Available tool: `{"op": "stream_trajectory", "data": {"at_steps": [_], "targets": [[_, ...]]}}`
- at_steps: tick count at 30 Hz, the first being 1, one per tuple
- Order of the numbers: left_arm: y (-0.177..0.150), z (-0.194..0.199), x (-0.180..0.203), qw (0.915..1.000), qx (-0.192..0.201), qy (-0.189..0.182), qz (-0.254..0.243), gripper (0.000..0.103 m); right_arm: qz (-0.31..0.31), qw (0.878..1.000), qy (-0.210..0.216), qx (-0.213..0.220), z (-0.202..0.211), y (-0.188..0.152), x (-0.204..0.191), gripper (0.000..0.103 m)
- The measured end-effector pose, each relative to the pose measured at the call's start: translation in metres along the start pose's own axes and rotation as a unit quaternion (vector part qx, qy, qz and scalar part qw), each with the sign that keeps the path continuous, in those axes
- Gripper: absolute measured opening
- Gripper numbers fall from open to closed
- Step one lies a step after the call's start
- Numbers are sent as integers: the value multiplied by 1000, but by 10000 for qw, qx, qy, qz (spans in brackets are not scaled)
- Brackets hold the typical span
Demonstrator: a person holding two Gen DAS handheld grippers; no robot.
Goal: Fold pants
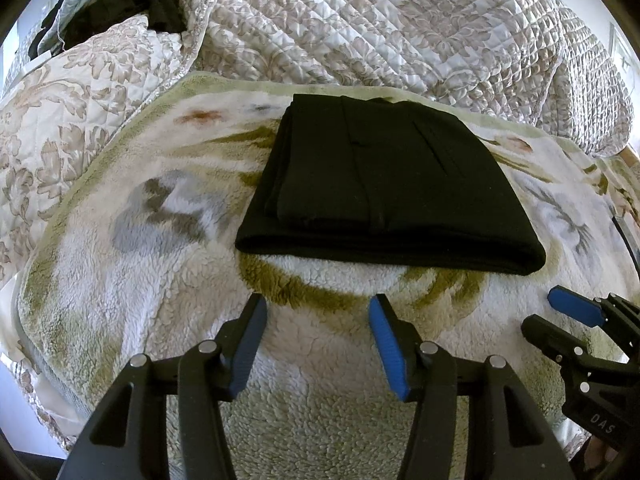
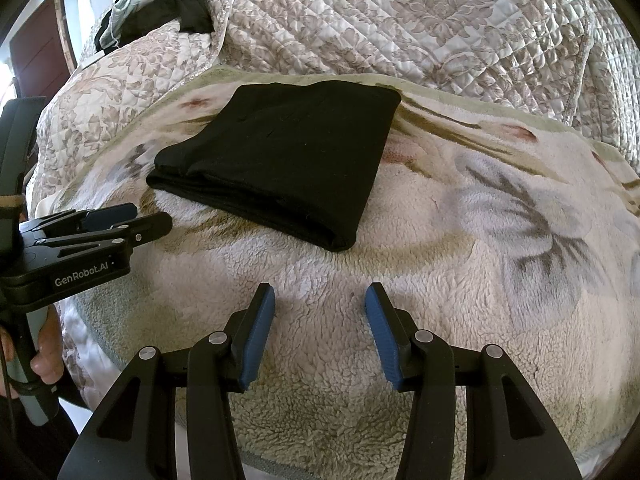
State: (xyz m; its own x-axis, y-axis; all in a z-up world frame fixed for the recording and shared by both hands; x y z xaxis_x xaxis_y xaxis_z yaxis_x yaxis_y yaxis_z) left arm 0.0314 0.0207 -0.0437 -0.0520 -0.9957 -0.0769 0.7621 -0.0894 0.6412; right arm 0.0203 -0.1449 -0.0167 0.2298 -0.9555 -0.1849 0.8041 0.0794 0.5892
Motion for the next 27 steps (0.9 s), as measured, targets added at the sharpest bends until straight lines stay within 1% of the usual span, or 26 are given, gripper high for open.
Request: {"op": "stream_trajectory", "data": {"at_steps": [27], "targets": [[0, 0, 0, 10000, -11, -7, 1, 57, -1, 10000, -3, 6, 0, 0, -1, 49]]}}
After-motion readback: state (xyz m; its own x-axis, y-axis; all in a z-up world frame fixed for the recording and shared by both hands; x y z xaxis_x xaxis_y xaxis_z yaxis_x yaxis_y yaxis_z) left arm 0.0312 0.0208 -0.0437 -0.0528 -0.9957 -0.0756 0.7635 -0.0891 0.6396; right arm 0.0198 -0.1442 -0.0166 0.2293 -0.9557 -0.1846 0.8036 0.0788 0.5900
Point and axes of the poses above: each gripper's, at about its wrist camera, not at the fingertips, and z roughly against the way its jaws point, x to its right, y to its top, the point moved 7 cm from there along -z, roughly the way its jaws point, and after that the axes turned 10 degrees about -z, right-handed, at the moved point
